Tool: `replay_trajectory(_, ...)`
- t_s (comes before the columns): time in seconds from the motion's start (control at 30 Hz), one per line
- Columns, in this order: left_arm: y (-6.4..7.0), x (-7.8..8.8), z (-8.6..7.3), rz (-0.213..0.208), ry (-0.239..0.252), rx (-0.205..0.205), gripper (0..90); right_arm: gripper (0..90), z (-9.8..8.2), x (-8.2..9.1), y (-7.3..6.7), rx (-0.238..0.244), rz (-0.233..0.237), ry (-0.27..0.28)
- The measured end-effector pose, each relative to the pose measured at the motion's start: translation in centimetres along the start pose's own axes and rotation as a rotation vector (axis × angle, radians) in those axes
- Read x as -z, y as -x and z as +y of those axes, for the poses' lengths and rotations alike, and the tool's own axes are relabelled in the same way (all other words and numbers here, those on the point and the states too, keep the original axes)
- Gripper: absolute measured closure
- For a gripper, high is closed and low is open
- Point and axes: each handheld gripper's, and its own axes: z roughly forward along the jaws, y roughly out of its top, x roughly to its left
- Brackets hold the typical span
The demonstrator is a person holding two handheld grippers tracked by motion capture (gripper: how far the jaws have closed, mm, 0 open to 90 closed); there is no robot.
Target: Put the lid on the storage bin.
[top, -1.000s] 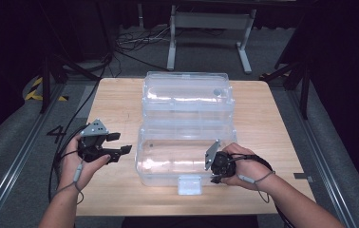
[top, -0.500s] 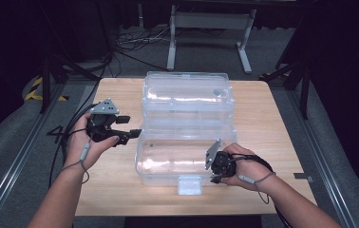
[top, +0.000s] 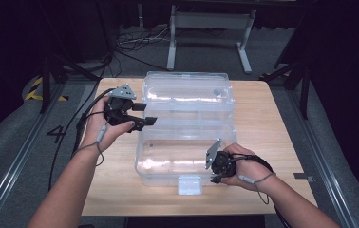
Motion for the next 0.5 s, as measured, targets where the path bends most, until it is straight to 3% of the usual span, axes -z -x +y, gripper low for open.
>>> replay_trajectory(0.3,-0.4,-1.3,1.7,-0.015,0.005,-0.028,34.7,81.0,0.2,0.0,0.0,-0.004,0.006,-0.023)
replay_trajectory(0.4,-0.5,-1.8,2.6,-0.037,-0.012,-0.066,35.4,81.0,0.1,0.0,0.0,-0.009,0.007,-0.014)
replay_trajectory(0.5,-0.7,-2.2,3.1,-0.055,-0.012,-0.067,36.1,81.1,0.1,0.0,0.0,-0.004,0.003,-0.013)
